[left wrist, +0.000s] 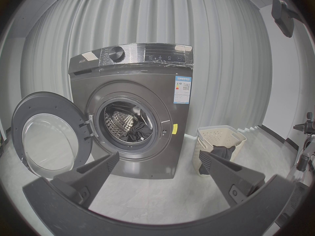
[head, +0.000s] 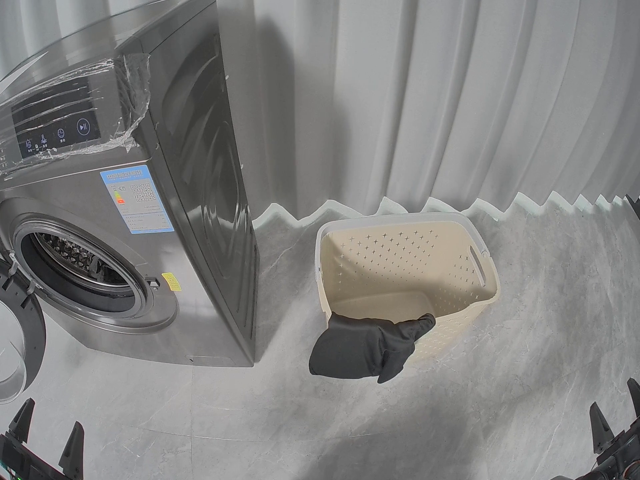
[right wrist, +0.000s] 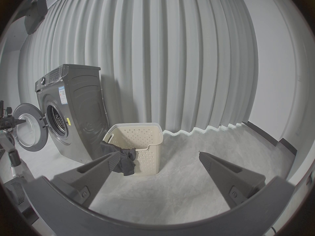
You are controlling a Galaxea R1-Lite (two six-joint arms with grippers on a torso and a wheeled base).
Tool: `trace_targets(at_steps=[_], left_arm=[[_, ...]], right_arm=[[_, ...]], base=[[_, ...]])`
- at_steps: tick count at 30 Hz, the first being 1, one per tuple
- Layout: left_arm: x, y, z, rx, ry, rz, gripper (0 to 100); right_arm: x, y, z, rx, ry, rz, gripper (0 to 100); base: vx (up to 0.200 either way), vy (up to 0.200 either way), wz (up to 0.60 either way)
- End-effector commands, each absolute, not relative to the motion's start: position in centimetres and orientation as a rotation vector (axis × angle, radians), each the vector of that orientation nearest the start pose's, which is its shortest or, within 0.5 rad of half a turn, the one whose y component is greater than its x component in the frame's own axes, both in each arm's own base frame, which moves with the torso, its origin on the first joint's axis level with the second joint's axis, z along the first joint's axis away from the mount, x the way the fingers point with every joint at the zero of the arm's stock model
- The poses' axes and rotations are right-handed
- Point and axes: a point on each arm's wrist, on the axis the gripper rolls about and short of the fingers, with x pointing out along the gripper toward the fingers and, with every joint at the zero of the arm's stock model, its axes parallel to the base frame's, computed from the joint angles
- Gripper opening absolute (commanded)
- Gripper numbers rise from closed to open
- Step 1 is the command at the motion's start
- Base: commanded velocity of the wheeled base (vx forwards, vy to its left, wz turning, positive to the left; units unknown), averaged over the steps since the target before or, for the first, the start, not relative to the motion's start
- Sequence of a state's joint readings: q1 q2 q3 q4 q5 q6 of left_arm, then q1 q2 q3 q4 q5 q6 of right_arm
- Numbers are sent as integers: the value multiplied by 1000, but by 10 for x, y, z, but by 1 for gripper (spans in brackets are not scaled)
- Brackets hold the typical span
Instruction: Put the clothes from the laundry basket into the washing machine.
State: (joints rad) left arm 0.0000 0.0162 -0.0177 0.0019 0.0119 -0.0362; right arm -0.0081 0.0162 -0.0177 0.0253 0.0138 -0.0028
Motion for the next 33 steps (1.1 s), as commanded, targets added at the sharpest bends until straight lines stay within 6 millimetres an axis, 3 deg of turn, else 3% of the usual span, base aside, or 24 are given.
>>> trace_targets(at_steps=[1,11,20,33], left_arm=[[-23,0,76,-37,0,12,100],[-23,0,76,-38,0,12,100],[-23,0,76,-37,0,11,100],[-23,0,76,-37,0,11,100]], right_arm=[[-23,0,75,-3,18,6,100],[-23,0,75,-3,18,6,100],[-24,0,76,-4,17,6,100],[-24,0,76,-4,17,6,100]], base=[[0,0,0],[0,0,0],[0,-200,0],[0,0,0]])
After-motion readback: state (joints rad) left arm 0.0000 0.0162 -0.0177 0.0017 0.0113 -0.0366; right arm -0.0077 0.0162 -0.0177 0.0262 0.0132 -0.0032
